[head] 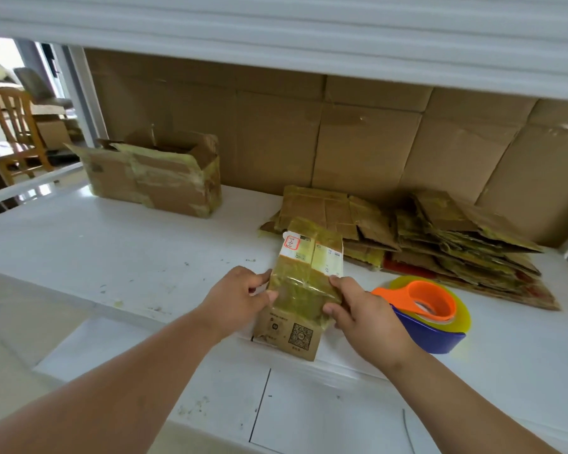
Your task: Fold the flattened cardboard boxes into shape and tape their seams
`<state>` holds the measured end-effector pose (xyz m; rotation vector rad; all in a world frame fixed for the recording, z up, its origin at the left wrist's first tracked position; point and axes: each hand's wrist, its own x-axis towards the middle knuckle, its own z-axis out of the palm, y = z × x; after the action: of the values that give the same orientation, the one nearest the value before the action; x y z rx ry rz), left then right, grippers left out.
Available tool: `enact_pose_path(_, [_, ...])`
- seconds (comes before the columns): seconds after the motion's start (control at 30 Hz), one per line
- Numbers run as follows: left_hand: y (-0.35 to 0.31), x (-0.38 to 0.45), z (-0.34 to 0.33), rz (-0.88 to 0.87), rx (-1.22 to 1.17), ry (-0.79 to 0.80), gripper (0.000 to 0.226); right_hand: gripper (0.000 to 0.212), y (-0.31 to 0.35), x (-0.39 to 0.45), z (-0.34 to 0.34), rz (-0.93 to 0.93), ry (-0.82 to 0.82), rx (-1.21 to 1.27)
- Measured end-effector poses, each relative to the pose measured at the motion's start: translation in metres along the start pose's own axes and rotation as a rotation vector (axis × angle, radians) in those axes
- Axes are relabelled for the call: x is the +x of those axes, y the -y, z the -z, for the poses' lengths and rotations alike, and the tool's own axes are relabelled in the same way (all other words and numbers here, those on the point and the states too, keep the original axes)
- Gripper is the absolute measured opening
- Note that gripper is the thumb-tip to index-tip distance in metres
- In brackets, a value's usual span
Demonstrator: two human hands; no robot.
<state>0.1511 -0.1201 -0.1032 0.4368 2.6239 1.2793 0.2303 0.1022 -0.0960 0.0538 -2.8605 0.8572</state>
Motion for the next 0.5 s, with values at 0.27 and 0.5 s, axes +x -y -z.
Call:
enact_pose_path(0.27, [0.002,-0.013,0.043,0.087,-0.798,0.084,0.043,0.046,0.031,0.020,-0.001,0.076,-0.039,0.105])
enact_pose_path(0.5, [0.012,-0.013,0.097,0.121,-0.711,-0.170,0.040,0.052,0.072,0.050,-0.031,0.066,0.034,0.052])
